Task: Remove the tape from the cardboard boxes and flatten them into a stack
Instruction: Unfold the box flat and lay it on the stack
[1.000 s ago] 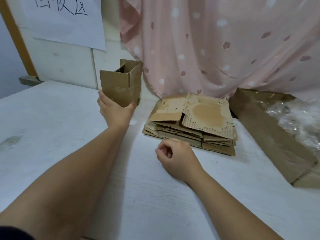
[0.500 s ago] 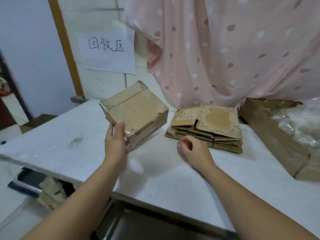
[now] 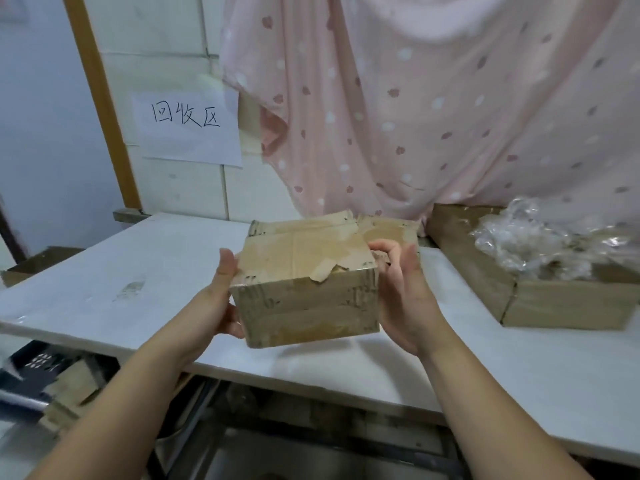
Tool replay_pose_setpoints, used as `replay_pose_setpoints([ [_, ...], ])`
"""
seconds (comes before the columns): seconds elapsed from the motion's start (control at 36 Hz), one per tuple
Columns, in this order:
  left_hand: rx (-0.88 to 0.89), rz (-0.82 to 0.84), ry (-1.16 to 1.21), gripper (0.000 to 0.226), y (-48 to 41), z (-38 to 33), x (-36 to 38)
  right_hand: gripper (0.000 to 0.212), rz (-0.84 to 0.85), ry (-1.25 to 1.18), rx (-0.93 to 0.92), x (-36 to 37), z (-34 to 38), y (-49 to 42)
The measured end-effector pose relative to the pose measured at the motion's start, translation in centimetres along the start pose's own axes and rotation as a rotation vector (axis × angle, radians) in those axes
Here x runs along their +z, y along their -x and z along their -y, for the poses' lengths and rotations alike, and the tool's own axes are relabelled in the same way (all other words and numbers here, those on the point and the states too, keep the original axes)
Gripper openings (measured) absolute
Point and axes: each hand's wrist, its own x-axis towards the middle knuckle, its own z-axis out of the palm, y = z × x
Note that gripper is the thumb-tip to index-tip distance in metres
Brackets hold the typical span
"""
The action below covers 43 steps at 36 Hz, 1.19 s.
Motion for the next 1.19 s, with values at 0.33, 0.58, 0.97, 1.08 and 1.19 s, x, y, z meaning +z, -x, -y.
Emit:
replay_pose_setpoints([
  [0.33, 0.135, 0.084, 0.294, 0.077, 0.0, -0.1, 3.1, 0.069, -0.036, -0.054, 0.215, -2.0, -0.6, 1.3],
  [0.58, 0.116, 0.136, 0.422, 0.093, 0.2, 0.7, 4.0, 0.086, 0.112, -0.164, 0.282, -3.7, -0.2, 1.7],
  [0.97, 0.306, 0.252, -0.126, 0.043, 0.1, -1.0, 2.2, 0.084, -0.037, -0.408, 0.304, -5.4, -0.9, 2.3],
  [1.08, 0.2, 0.363, -0.165, 0.065, 0.5, -1.0, 2.0, 0.071, -0.146, -0.459, 0.32, -6.2, -1.5, 2.8],
  [1.19, 0.109, 0.311, -0.176, 0.04, 0.9, -1.2, 3.3, 0.068, -0.168, -0.451, 0.323, -6.0, -1.6, 3.2],
])
